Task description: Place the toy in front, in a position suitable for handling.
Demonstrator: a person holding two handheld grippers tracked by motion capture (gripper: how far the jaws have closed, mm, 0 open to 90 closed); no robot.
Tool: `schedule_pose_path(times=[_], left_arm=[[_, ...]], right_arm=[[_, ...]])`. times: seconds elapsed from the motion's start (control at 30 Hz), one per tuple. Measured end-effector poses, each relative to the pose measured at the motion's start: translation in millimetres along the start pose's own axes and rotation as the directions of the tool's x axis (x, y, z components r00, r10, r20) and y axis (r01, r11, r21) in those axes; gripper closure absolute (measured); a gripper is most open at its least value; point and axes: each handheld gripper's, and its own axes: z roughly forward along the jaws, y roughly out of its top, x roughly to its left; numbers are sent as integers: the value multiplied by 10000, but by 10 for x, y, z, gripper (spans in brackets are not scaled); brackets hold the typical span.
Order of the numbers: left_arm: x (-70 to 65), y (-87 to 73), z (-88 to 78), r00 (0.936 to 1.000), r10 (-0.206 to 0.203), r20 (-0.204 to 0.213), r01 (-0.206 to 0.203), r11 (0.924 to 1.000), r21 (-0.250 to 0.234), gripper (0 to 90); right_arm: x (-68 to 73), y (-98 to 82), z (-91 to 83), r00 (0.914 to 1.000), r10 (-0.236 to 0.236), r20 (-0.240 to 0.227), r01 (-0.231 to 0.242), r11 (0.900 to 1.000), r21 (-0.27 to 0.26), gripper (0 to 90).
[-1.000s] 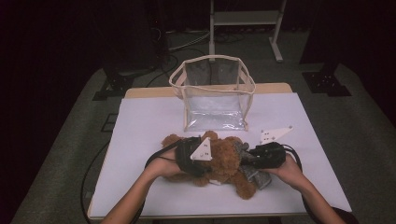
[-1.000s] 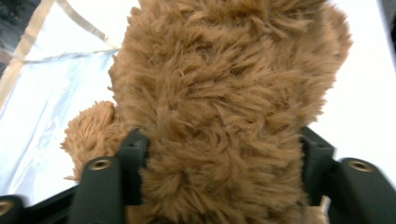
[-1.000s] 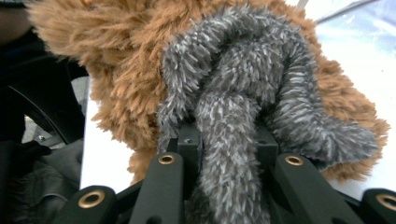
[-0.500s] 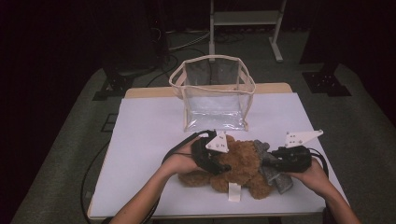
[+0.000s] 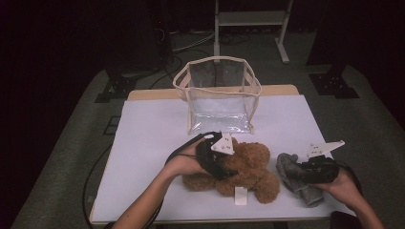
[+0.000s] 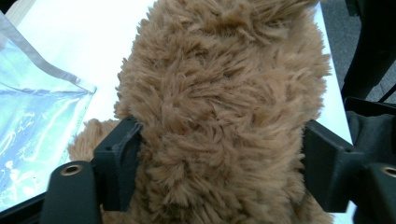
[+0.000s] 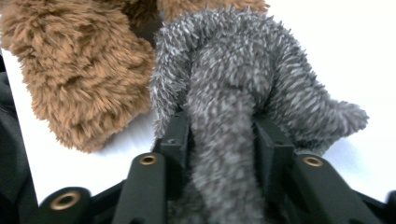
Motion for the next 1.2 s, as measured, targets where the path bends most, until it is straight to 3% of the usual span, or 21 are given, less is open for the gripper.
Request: schedule_pose_path(times=[0.17, 0.27, 0.8, 1.2], left_arm=[[-5, -35, -116, 9999, 136, 7, -136, 9993, -362, 213], [-12, -69, -175, 9998, 185, -39, -187, 9987, -468, 204], [-42, -343, -584, 9949, -537, -849, 457, 9947, -925, 155], [-72, -553, -761, 9820, -1281, -1385, 1150, 9884, -990, 98]], right_arm=[[-6, 49, -113, 10000, 43, 72, -41, 9994, -349, 502], [17, 120, -163, 9998, -109, -177, 96, 9975, -705, 478], [60, 526, -179, 9937, -970, -556, 911, 9908, -1003, 405], [111, 900, -187, 9821, -1662, -881, 1570, 9822, -1036, 350]])
